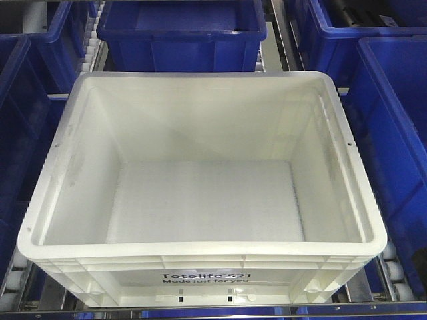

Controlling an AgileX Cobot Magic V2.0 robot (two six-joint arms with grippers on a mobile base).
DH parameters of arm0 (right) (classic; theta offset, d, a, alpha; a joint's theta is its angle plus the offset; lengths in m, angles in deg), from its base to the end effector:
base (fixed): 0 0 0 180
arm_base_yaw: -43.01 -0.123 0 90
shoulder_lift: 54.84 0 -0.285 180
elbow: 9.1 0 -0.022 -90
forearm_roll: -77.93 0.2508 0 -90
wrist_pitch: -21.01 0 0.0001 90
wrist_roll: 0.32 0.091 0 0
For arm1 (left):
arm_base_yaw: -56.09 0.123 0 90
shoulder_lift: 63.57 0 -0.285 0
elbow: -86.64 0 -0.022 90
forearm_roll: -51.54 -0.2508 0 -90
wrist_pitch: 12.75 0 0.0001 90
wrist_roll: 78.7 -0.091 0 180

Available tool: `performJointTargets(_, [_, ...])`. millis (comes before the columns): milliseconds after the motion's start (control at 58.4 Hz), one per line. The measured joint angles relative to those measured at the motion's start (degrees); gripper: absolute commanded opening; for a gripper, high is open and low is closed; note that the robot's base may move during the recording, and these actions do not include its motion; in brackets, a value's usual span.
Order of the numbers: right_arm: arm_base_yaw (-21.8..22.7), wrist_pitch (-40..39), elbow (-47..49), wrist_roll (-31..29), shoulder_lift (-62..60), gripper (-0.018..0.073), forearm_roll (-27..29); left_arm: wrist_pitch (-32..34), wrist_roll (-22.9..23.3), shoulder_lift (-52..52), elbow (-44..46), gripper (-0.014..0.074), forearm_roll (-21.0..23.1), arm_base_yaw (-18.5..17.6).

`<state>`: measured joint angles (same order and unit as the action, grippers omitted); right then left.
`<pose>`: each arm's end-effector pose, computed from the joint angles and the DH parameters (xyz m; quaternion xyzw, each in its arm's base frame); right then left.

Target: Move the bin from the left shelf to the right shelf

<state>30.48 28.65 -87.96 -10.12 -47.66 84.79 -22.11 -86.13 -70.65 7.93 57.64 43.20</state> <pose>0.0550 0.0137 0.1920 -0.1039 0.7217 0.0626 0.6815 0.0545 -0.0141 0.1903 0.0976 0.7314 -0.0738 0.6709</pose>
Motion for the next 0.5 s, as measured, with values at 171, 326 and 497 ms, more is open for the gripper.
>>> performJointTargets(171, [0.0,0.0,0.0,0.1,0.0,-0.0008,0.0,0.0,0.0,0.0,0.0,-0.0006,0.0,0.0])
performJointTargets(326, [0.0,0.1,0.0,0.1,0.0,-0.0008,0.0,0.0,0.0,0.0,0.0,-0.0006,0.0,0.0])
performJointTargets(497, [0.0,0.3,0.0,0.1,0.0,-0.0008,0.0,0.0,0.0,0.0,0.0,-0.0006,0.0,0.0])
